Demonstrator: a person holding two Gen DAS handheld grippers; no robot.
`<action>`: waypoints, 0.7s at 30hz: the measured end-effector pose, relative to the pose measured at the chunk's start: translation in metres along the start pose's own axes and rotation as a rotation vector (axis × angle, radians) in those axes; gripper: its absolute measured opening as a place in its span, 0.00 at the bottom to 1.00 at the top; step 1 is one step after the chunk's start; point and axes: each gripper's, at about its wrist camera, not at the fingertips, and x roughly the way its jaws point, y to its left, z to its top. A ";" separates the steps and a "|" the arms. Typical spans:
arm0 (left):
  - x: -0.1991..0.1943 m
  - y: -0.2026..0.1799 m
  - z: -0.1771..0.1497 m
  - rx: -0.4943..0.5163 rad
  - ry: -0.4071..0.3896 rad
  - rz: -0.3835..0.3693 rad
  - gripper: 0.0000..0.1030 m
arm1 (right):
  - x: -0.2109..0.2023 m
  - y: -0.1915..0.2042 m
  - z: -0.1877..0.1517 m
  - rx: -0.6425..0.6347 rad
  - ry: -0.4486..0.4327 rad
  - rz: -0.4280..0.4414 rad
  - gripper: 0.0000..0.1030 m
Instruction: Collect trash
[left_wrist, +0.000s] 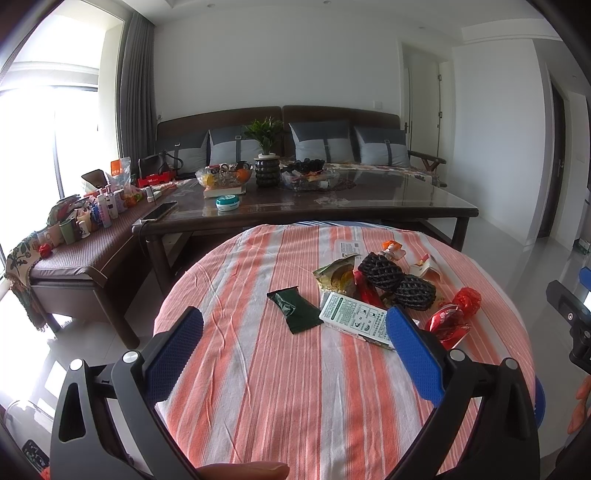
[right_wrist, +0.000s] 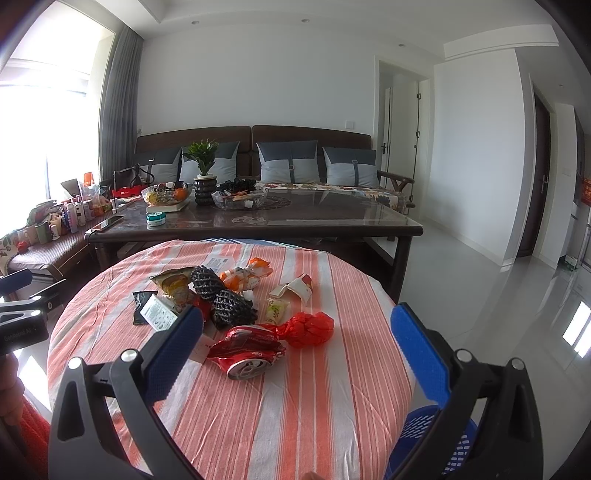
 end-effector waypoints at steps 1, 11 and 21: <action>0.000 0.000 0.000 0.000 -0.001 0.000 0.95 | 0.000 0.002 -0.001 0.000 0.000 0.000 0.95; 0.000 0.000 0.000 0.000 -0.001 -0.001 0.95 | -0.001 0.001 0.000 0.000 0.001 -0.001 0.96; 0.000 0.001 0.000 -0.002 0.000 -0.001 0.95 | 0.000 0.002 -0.001 -0.002 0.000 -0.001 0.95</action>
